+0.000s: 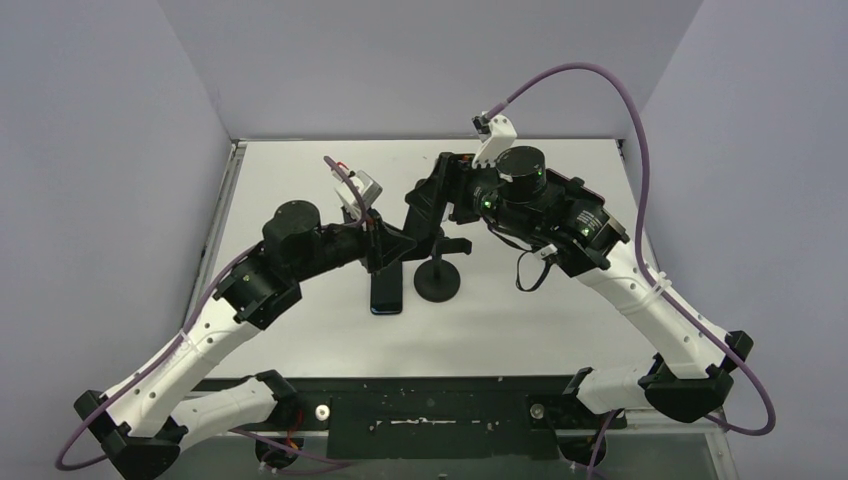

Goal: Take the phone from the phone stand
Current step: Place the phone at the center of the board.

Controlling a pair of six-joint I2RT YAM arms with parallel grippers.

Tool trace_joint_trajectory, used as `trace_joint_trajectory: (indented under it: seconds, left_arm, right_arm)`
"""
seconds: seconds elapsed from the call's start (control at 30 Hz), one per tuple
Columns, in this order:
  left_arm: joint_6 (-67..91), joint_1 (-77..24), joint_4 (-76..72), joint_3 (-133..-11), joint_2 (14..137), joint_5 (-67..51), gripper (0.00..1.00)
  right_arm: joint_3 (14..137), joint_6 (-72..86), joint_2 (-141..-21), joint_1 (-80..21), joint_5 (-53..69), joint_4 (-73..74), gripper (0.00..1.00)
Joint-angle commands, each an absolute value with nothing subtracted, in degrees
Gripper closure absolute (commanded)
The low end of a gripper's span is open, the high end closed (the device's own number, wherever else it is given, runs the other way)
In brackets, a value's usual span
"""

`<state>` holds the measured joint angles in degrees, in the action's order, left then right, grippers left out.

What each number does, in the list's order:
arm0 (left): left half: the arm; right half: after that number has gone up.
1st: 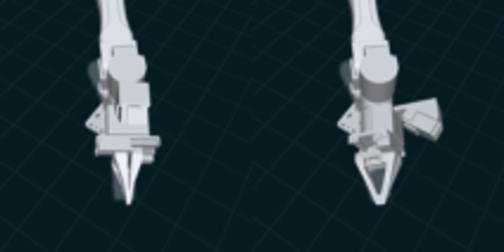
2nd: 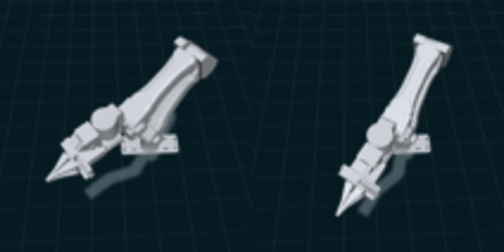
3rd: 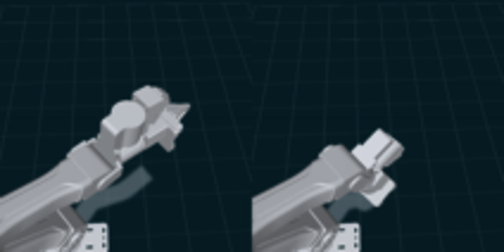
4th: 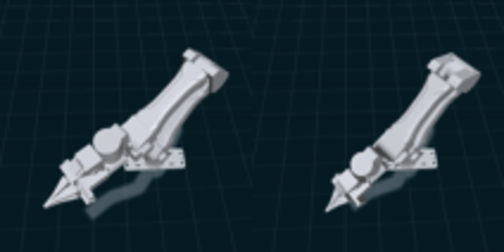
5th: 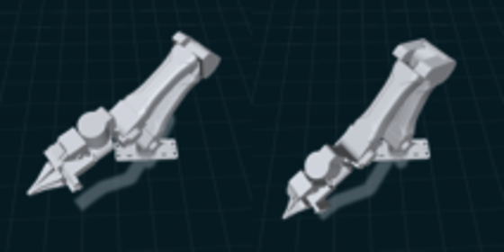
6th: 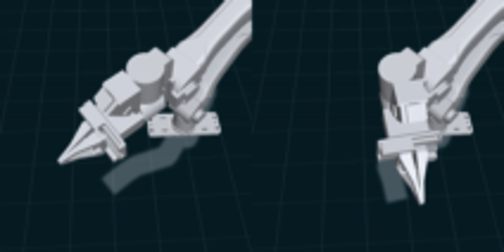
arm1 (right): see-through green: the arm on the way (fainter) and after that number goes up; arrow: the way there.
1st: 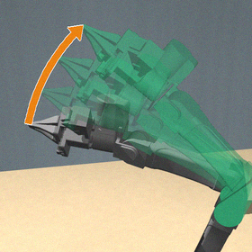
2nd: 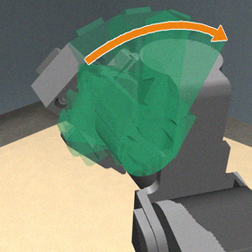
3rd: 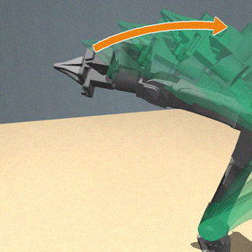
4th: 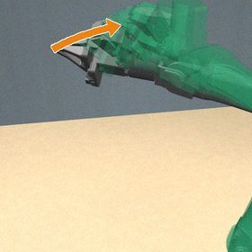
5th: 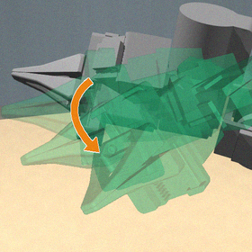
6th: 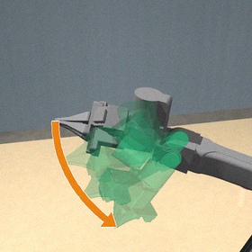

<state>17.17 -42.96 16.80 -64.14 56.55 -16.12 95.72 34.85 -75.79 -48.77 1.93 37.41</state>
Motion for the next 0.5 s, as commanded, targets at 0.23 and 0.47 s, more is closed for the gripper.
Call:
trace_joint_trajectory:
  seconds: [0.23,0.47]
  left_arm:
    - [16.6,-42.9,10.8,-62.7,52.2,-10.6,1.0]
    - [16.5,-43.0,11.3,-60.8,50.5,-6.8,1.0]
  right_arm:
    - [95.3,36.7,-73.7,-48.8,6.2,31.4,0.21]
    - [94.8,36.7,-72.7,-48.7,7.7,30.3,0.0]
